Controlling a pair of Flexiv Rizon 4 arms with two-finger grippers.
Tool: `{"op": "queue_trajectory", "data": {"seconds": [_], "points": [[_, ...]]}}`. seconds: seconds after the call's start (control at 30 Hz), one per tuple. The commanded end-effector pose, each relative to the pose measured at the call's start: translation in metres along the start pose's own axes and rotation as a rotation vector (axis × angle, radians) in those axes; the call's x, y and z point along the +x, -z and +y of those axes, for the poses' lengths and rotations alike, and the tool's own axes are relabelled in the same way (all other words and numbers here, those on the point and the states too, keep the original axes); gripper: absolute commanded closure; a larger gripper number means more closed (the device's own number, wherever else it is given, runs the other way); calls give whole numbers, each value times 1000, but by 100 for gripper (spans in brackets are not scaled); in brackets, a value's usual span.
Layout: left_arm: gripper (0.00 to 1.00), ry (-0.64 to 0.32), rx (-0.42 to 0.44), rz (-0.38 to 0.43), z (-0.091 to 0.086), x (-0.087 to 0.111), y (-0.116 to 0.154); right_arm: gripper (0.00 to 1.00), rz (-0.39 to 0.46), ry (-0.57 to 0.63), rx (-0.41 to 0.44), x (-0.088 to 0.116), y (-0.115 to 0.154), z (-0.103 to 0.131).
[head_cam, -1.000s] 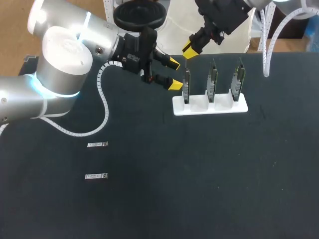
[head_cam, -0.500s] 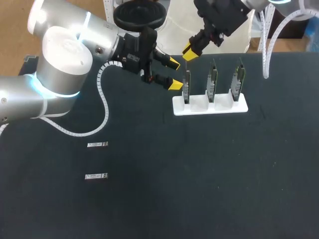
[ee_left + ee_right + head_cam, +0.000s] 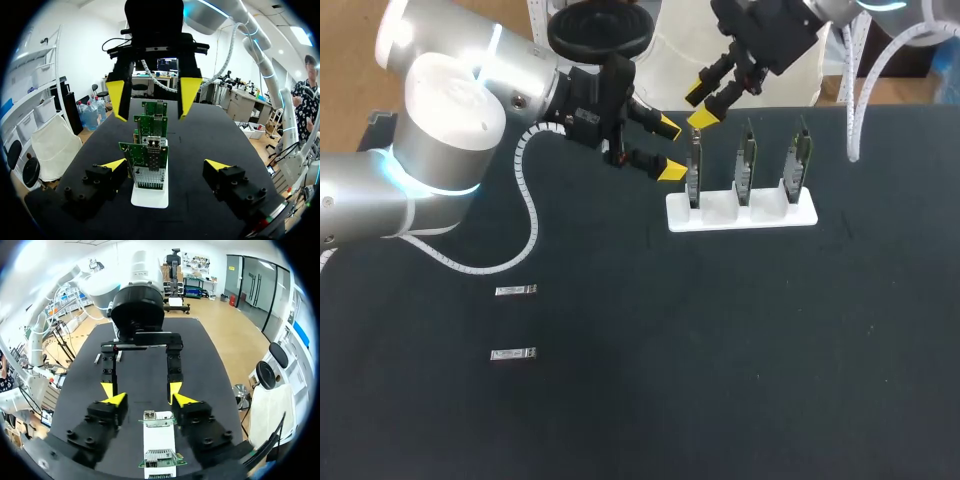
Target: Pick up the optical module with the left hand, and insert it into the network port with the right hand.
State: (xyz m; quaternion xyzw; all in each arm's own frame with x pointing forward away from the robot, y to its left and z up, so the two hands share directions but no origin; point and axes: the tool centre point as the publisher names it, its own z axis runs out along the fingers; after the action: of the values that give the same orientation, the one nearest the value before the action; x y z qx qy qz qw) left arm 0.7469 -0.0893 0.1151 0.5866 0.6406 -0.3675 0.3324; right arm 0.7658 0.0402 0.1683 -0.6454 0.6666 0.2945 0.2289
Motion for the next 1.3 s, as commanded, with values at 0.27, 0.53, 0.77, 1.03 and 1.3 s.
{"op": "queue_trajectory", "data": {"seconds": [0.27,0.53,0.77,1.03,1.3], "points": [[0,1,2,4,1,-1,0,0,-100,-23,-47,4,21,6],[0,1,2,4,1,-1,0,60,-112,-36,-58,13,27,11],[0,1,2,4,1,-1,0,100,-116,-43,-39,16,27,12],[0,1,2,4,1,-1,0,100,-127,-32,-29,9,20,9],[0,1,2,4,1,-1,0,100,-121,-20,-25,4,13,3]]}}
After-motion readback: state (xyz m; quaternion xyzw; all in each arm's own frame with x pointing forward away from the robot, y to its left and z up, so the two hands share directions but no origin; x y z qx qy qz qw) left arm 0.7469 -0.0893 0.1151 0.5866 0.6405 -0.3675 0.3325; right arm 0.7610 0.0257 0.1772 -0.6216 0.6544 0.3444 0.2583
